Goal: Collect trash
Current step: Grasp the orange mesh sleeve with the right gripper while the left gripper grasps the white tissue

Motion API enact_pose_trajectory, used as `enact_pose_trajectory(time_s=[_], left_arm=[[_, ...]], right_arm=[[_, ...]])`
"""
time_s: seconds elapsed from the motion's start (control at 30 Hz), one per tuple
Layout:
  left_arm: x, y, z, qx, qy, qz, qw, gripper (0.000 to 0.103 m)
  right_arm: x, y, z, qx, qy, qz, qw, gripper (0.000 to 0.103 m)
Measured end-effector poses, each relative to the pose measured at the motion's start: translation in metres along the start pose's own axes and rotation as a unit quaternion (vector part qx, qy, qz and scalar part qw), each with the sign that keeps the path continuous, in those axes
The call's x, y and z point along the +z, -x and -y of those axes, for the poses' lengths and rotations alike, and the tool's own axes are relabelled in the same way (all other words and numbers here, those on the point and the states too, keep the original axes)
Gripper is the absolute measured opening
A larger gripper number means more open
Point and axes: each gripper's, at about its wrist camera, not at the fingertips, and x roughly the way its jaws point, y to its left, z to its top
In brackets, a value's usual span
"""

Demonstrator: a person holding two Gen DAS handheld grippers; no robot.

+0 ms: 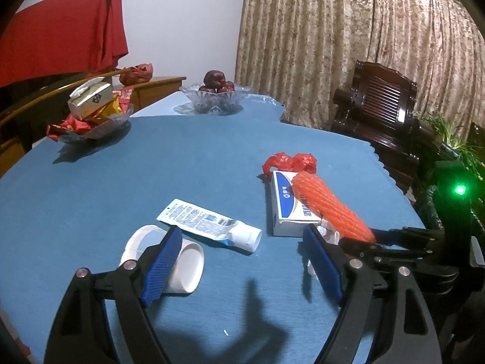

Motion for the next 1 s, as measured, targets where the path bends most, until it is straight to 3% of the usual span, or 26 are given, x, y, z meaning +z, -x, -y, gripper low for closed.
enact_pose_trajectory(time_s=[0.1,0.2,0.4,0.67,0.8,0.93,1.0], left_arm=[[0.000,0.000,0.004,-0.004,-0.003,-0.001,1.0000,0.080],[0.001,0.000,0.010,-0.009,-0.006,-0.002,0.9999,0.080],[0.002,-0.004,0.027,-0.027,-0.012,-0.006,0.9996,0.080],[-0.001,-0.017,0.059,-0.058,-0.026,-0.023,0.9977,0.080],[-0.002,-0.020,0.067,-0.062,-0.034,-0.026,0.9971,0.080],[-0.002,-0.021,0.068,-0.061,-0.037,-0.029,0.9970,0.080],[-0.002,-0.021,0.069,-0.060,-0.038,-0.030,0.9970,0.080]], right_arm=[[0.001,0.005,0.001,0.008,0.001,0.005,1.000,0.023],[0.003,0.014,0.004,0.009,0.003,0.016,1.000,0.020],[0.002,0.034,0.016,-0.007,-0.004,0.036,0.999,0.020],[-0.010,0.042,0.040,-0.020,-0.024,0.031,0.999,0.022],[-0.015,0.044,0.050,-0.023,-0.037,0.027,0.999,0.033],[-0.017,0.049,0.056,-0.024,-0.040,0.031,0.998,0.033],[-0.017,0.052,0.056,-0.023,-0.037,0.035,0.998,0.026]])
